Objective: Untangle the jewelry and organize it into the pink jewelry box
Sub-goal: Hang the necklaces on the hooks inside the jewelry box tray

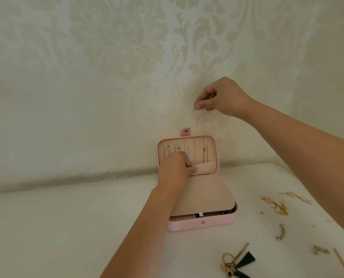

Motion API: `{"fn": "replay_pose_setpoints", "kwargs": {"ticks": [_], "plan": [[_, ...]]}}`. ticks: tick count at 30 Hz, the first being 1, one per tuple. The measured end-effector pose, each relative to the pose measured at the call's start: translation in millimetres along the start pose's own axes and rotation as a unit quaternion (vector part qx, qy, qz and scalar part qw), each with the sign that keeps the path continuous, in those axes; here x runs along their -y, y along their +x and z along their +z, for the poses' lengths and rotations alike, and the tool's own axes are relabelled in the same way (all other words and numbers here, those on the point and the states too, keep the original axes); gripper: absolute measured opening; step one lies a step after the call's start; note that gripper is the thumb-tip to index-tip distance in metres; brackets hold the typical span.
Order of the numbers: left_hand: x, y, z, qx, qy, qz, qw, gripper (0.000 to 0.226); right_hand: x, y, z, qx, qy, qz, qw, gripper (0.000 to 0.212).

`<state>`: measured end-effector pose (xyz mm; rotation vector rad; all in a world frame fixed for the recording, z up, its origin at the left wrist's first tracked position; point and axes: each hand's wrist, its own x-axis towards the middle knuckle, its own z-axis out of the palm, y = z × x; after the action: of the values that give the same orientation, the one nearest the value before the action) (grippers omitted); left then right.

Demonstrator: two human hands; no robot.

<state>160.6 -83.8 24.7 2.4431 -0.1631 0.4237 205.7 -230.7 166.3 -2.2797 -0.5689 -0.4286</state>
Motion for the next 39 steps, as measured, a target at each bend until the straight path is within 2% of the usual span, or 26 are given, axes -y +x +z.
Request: {"fn": "replay_pose_setpoints", "kwargs": {"ticks": [9,19,29,35,39], "plan": [[2,0,2,-0.005,0.004,-0.002,1.000,0.016,-19,-14,26,0.022,-0.021,-0.047,0.998,0.005],[2,1,2,-0.005,0.019,-0.001,1.000,0.017,-41,-28,56,0.002,-0.125,-0.123,0.985,0.011],[2,0,1,-0.006,0.020,0.001,1.000,0.016,-52,-32,67,-0.048,-0.147,-0.096,0.983,0.007],[1,-1,1,-0.004,0.021,0.001,1.000,0.016,-53,-35,75,-0.066,-0.205,-0.111,0.970,0.006],[2,-1,2,-0.004,0.019,0.002,1.000,0.016,-52,-37,79,-0.093,-0.200,-0.125,0.967,0.006]]}}
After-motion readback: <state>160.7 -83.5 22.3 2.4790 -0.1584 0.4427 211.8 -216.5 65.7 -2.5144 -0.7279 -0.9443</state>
